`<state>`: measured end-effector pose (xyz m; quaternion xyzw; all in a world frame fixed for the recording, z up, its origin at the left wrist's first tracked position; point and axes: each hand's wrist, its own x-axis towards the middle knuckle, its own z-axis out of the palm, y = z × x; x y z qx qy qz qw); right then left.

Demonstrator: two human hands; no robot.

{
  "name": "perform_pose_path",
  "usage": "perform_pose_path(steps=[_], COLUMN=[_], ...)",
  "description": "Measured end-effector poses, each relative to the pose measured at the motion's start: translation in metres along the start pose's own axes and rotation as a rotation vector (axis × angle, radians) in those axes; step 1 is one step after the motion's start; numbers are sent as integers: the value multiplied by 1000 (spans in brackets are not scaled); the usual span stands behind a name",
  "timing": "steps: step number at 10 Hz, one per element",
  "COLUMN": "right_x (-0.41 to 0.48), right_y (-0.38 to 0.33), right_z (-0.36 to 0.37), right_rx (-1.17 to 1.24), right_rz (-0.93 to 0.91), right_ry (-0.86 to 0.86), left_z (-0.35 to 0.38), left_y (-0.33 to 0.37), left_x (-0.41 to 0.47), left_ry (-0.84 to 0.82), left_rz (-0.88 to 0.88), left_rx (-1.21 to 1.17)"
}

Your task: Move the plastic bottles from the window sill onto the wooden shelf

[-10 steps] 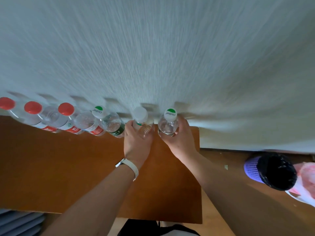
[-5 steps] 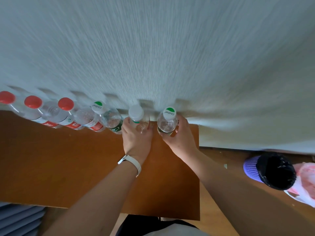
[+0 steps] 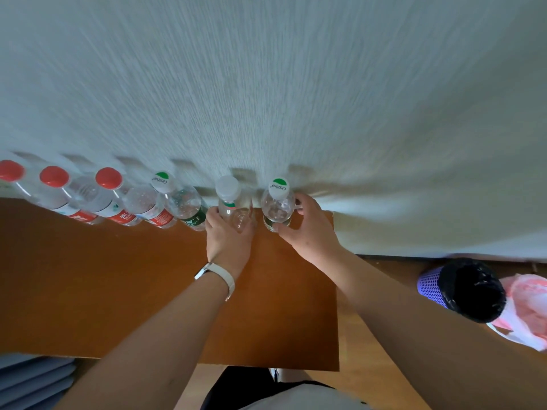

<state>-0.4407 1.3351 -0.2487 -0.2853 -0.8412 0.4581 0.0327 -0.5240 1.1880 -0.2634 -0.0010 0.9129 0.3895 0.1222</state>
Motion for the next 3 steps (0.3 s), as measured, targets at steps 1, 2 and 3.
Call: perform_pose_path(steps=[1, 2, 3], right_x=[-7, -17, -27], right_y=[-4, -11, -22], right_z=[-9, -21, -35], right_rx=[0, 14, -34], right_rz=[0, -41, -72], right_ry=[-17, -2, 30], left_z=[-7, -21, -41], left_y=[-1, -5, -2], left_x=[-10, -23, -39], left_ry=[-25, -21, -13], left_rz=[9, 69, 152], left_rx=[1, -26, 48])
